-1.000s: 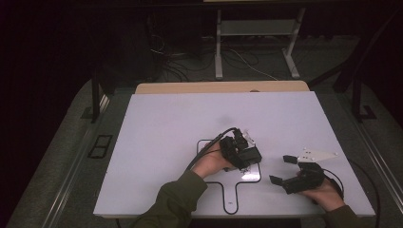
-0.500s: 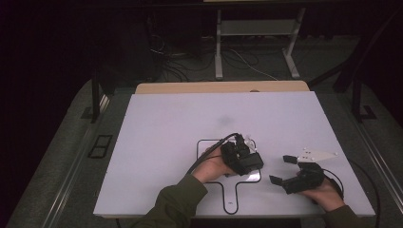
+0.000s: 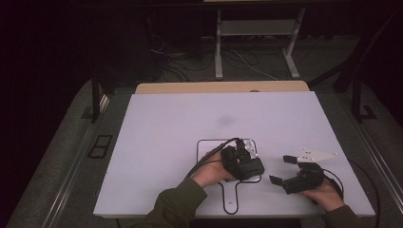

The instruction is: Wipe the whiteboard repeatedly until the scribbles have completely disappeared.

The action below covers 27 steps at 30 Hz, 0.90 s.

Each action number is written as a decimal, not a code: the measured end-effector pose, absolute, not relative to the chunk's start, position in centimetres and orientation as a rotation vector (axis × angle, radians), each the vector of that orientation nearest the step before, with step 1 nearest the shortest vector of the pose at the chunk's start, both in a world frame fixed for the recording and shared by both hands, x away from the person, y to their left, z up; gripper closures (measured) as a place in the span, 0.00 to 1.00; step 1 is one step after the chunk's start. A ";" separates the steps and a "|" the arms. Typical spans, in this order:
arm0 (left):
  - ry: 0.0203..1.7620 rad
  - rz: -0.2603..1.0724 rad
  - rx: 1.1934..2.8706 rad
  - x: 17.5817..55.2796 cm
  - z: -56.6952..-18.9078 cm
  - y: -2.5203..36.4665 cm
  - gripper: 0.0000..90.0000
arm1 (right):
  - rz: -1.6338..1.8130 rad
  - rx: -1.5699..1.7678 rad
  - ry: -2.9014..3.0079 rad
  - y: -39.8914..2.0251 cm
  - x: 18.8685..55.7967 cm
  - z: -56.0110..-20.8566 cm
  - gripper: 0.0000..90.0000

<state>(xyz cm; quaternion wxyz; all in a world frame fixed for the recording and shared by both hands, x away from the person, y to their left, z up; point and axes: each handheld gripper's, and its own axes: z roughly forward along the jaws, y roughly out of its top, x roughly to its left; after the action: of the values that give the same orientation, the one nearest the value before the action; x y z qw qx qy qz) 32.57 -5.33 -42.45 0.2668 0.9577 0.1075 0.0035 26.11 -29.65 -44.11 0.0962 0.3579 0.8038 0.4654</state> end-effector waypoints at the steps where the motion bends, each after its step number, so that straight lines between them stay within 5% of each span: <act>1: 0.290 0.006 2.584 32.6 -42.5 -5.3 0.44 | 1.378 1.058 2.382 -29.7 26.1 -44.1 0.00; 27: 0.277 0.039 2.619 36.1 -42.3 -5.6 0.44 | 1.384 1.056 2.379 -29.7 26.1 -44.1 0.00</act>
<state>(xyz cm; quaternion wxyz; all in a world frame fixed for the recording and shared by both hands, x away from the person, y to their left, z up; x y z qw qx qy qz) 36.15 -5.60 -42.27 0.2513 0.9624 0.1018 0.0143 26.12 -29.71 -44.09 0.0967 0.3566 0.8032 0.4672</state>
